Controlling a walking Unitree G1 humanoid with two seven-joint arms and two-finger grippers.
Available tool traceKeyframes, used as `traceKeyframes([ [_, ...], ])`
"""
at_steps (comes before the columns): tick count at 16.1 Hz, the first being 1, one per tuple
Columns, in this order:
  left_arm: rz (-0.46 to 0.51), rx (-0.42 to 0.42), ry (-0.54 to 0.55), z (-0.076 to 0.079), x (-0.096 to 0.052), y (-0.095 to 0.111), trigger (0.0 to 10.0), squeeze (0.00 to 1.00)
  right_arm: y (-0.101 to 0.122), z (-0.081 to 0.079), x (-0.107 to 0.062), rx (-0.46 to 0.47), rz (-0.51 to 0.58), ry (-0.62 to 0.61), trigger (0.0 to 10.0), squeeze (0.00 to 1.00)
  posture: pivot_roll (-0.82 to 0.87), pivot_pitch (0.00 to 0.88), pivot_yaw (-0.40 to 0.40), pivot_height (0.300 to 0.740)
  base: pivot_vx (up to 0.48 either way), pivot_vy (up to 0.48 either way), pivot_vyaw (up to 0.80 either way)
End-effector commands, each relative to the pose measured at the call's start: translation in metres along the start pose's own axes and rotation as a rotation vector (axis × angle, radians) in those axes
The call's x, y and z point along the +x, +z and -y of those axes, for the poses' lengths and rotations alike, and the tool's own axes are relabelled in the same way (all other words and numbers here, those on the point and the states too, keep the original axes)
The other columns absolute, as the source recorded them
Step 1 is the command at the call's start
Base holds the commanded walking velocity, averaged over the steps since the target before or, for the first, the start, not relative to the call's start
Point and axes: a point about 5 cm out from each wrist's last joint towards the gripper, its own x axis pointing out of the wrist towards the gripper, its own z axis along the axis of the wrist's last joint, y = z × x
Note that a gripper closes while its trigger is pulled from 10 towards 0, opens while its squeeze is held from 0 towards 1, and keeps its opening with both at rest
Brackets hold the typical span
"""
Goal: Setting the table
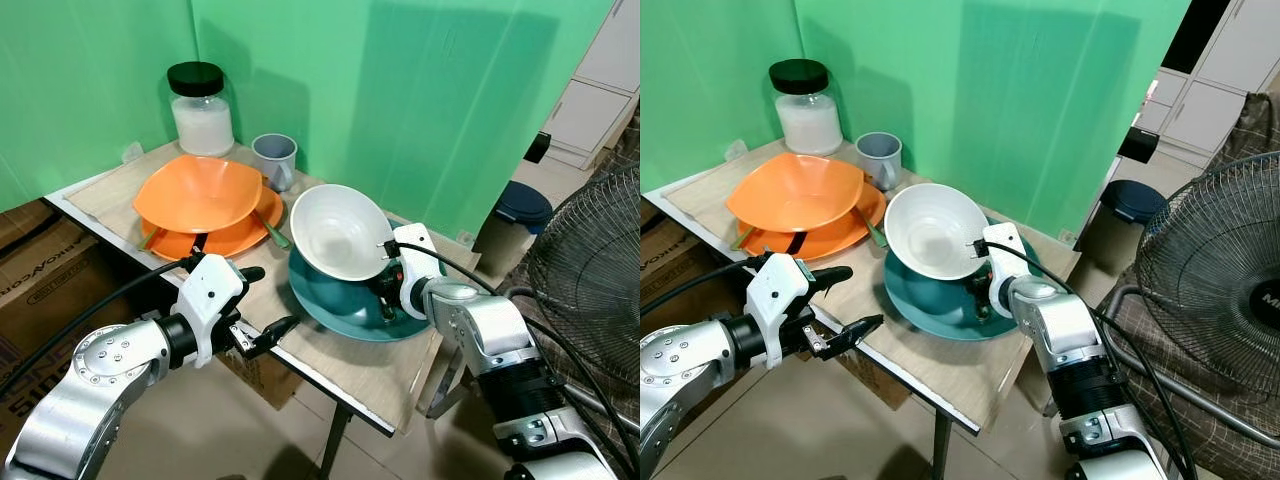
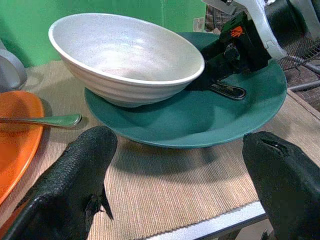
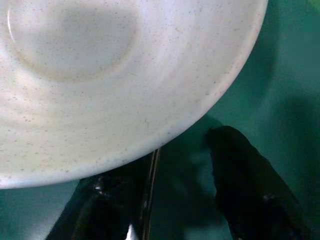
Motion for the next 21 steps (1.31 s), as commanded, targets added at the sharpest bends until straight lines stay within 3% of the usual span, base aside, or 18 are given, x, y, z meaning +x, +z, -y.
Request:
traceKeyframes([
  [1, 0.002, 0.012, -0.027, 0.003, 0.002, 0.003, 10.0, 0.00, -0.020, 0.010, 0.001, 0.020, -0.101, -0.035, 0.0, 0.00, 0.03, 0.019, -0.072, 0.740, 0.000, 0.000, 0.00],
  [6, 0.010, 0.024, -0.035, 0.002, 0.002, 0.005, 10.0, 0.00, -0.018, 0.014, 0.000, 0.019, -0.097, -0.033, 0.0, 0.00, 0.03, 0.000, -0.076, 0.740, 0.000, 0.000, 0.00],
  [14, -0.004, 0.025, -0.243, 0.008, 0.016, 0.020, 10.0, 0.00, -0.023, 0.019, -0.008, 0.056, -0.078, -0.036, 0.0, 0.00, 0.01, 0.000, 0.005, 0.740, 0.000, 0.000, 0.00],
  [21, -0.031, 0.036, -0.284, 0.008, 0.019, 0.020, 10.0, 0.00, -0.022, 0.016, -0.011, 0.072, -0.055, -0.036, 0.0, 0.00, 0.01, 0.000, 0.019, 0.740, 0.000, 0.000, 0.00],
])
